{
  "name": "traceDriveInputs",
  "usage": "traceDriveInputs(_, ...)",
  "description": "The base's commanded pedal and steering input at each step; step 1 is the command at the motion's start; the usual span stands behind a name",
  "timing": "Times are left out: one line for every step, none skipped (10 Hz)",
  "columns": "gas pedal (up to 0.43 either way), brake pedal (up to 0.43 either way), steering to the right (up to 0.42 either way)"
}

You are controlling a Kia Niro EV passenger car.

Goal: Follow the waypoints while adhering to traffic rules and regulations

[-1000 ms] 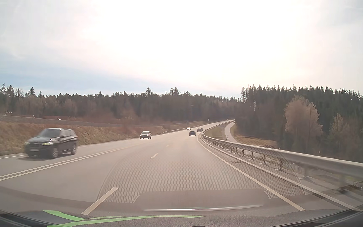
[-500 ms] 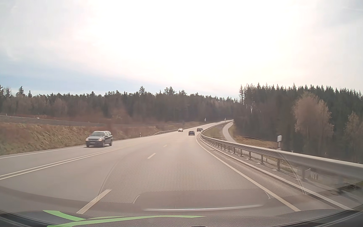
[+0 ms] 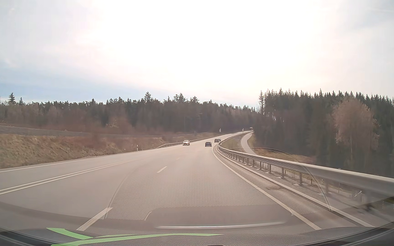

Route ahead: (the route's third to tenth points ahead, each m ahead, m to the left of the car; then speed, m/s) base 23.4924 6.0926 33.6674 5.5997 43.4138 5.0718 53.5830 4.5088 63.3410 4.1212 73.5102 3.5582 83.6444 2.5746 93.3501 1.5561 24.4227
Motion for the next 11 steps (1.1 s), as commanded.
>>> traceDriveInputs(0.157, 0.000, 0.007)
traceDriveInputs(0.157, 0.000, 0.007)
traceDriveInputs(0.157, 0.000, 0.007)
traceDriveInputs(0.157, 0.000, 0.007)
traceDriveInputs(0.157, 0.000, 0.007)
traceDriveInputs(0.157, 0.000, 0.007)
traceDriveInputs(0.157, 0.000, 0.007)
traceDriveInputs(0.157, 0.000, 0.007)
traceDriveInputs(0.157, 0.000, 0.007)
traceDriveInputs(0.157, 0.000, 0.007)
traceDriveInputs(0.157, 0.000, 0.007)
